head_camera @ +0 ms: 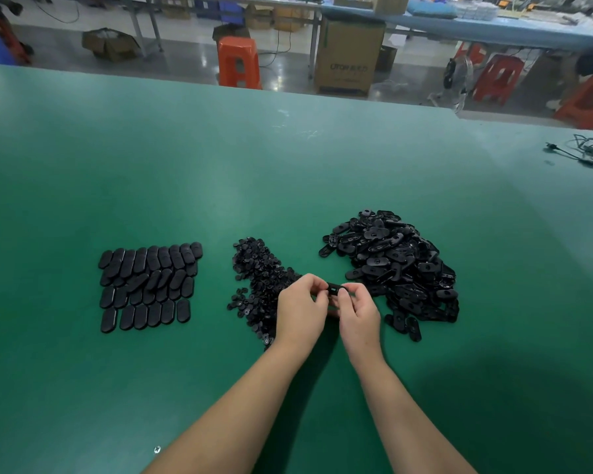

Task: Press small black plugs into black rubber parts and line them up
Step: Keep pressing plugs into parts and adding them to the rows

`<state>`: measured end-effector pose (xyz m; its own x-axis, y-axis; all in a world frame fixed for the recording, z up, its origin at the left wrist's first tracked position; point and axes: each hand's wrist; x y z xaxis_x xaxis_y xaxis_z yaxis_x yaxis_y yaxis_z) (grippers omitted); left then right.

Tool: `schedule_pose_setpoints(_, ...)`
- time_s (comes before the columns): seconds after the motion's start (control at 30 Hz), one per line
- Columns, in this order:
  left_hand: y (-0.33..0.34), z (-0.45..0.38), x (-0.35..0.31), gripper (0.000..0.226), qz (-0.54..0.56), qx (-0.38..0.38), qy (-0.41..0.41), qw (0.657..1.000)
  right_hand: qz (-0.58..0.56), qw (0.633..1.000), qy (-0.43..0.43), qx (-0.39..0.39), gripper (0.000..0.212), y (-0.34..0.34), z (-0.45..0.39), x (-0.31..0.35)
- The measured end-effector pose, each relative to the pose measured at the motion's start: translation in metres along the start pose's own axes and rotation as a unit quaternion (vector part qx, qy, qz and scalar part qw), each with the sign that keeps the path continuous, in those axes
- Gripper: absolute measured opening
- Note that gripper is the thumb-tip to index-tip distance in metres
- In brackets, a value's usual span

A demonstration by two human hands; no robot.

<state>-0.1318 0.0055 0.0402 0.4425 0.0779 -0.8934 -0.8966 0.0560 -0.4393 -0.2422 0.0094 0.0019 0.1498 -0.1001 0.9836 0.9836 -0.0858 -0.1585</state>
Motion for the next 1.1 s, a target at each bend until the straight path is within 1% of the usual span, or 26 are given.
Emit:
schedule_pose_setpoints(0.17, 0.005, 0.003, -0.002, 0.012, 0.005, 0.001, 0.002, 1.000, 0.009, 1.000, -0.004, 0.014, 0.010, -0.001, 0.002, 0.004)
schedule_pose_setpoints(0.3, 0.005, 0.003, -0.006, 0.013, -0.003, -0.001, 0.005, 1.000, -0.002, 1.000, -0.007, 0.025, 0.012, -0.003, 0.003, 0.006)
schedule_pose_setpoints(0.53, 0.001, -0.002, -0.010, 0.012, -0.062, 0.016, 0.001, 0.998, -0.007, 0.999, -0.006, 0.032, 0.012, -0.002, 0.004, 0.009)
schedule_pose_setpoints(0.77, -0.001, -0.008, -0.010, 0.010, -0.088, 0.015, 0.006, 0.996, -0.008, 0.999, -0.002, 0.035, 0.012, -0.003, 0.003, 0.008)
schedule_pose_setpoints(0.83, -0.002, -0.009, -0.010, 0.016, -0.103, 0.025, 0.005, 0.994, -0.017, 0.999, 0.001, 0.036, 0.016, -0.003, 0.002, 0.006)
schedule_pose_setpoints(0.93, -0.008, -0.014, -0.010, 0.037, -0.135, 0.040, 0.006, 0.990, -0.045, 0.998, 0.008, 0.039, 0.022, -0.003, 0.001, 0.005)
schedule_pose_setpoints(0.97, -0.010, -0.016, -0.010, 0.038, -0.141, 0.041, 0.007, 0.989, -0.054, 0.998, 0.009, 0.037, 0.022, -0.003, 0.000, 0.005)
schedule_pose_setpoints(1.1, -0.016, -0.019, -0.007, 0.024, -0.157, 0.054, 0.007, 0.986, -0.056, 0.998, 0.006, 0.037, 0.020, -0.003, 0.000, 0.005)
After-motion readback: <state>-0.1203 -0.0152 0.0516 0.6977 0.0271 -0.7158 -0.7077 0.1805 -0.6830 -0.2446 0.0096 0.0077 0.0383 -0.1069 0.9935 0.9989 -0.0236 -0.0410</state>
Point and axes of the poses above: each hand's wrist, its own z-axis away from the middle knuckle, its own y-axis out of the palm, x = y × z, and after that the axes turned 11 degrees about x, right-handed
